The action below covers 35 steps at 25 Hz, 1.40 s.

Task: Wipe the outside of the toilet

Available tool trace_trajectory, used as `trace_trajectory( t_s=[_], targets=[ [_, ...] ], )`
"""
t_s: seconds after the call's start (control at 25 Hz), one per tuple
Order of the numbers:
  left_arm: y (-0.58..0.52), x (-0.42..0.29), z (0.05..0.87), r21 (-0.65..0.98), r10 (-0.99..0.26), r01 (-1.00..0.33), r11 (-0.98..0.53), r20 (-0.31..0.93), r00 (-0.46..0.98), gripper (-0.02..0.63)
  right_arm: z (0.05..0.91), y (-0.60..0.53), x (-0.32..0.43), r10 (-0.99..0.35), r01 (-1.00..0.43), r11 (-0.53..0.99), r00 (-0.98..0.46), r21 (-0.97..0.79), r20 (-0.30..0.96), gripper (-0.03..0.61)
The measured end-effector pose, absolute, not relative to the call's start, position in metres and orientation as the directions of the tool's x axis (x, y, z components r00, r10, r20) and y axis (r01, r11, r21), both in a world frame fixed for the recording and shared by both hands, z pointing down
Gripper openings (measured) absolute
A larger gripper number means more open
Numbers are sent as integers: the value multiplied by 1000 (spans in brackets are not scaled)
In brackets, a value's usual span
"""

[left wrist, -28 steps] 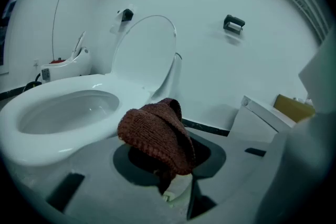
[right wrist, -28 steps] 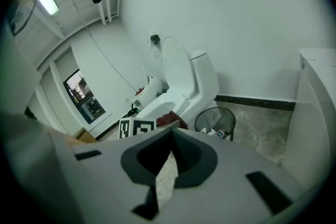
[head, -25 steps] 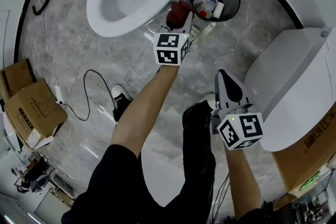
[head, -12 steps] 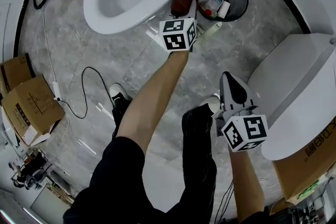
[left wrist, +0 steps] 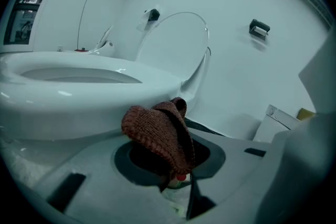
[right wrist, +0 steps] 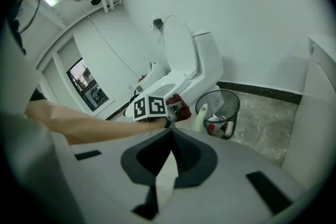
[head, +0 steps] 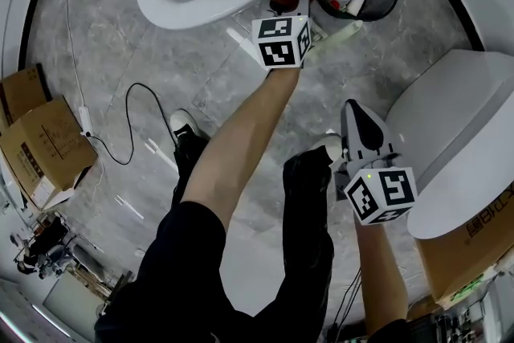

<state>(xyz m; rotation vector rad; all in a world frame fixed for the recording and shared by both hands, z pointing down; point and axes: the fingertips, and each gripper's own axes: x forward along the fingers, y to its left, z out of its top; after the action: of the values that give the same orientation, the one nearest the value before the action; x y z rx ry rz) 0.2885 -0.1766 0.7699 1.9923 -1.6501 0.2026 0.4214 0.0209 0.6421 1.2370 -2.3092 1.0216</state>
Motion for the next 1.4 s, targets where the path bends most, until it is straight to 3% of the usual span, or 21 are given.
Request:
trace_trajectory(
  t_s=[1.4],
  targets=[
    [-38, 103, 772, 161, -762, -944, -287, 559, 327, 104, 633, 49, 245, -488, -773, 387, -634, -503, 600, 2]
  ],
)
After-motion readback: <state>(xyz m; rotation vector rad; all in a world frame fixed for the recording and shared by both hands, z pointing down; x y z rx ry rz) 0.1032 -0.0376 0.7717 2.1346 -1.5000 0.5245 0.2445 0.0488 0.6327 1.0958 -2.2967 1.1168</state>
